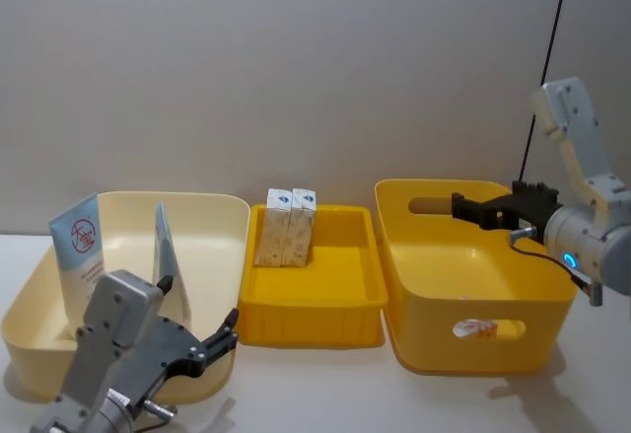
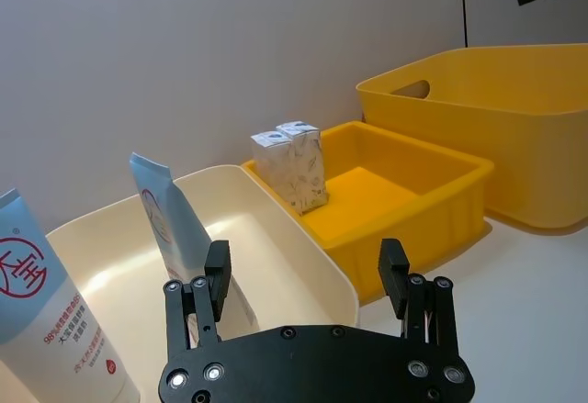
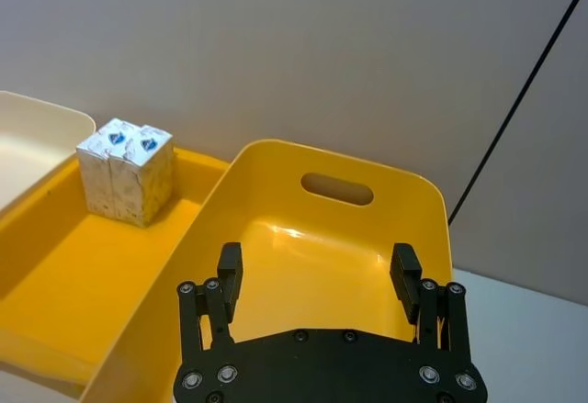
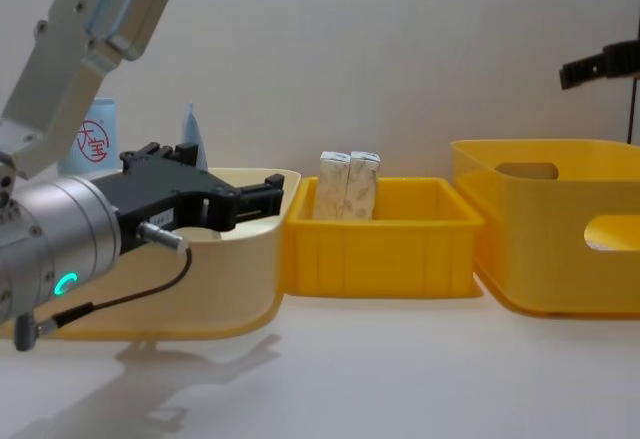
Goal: Bimanual collaborative sorting of washing and personal care products
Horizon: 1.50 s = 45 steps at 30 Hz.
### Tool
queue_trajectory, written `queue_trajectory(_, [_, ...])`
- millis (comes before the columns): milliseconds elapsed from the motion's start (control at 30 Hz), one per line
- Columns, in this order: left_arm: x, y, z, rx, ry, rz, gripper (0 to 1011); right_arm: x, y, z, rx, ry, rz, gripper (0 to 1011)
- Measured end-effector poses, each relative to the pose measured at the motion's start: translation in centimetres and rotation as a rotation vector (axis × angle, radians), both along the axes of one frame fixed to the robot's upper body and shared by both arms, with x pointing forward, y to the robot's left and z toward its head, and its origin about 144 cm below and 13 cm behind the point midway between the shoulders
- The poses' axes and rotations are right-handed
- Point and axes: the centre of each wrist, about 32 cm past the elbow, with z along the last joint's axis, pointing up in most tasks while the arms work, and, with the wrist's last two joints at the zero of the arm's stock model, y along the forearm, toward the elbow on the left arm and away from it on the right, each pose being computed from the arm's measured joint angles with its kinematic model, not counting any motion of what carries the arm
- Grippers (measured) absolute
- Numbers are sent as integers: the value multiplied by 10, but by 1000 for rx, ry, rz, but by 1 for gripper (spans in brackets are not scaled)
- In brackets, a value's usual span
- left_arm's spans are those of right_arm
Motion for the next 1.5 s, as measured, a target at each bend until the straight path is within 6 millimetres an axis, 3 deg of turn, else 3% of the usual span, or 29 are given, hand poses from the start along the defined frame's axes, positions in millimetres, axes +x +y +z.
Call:
queue_trajectory(567, [27,10,3,-26,39,7,1003,-14,5,11,9,-77,22,1001])
queue_trajectory(1200, [39,17,5,-48,40,60,1003,-18,7,13,11,-96,26,1001])
queue_trajectory(1500, [53,24,8,-50,82,39,1003,-19,7,14,11,-100,27,1001])
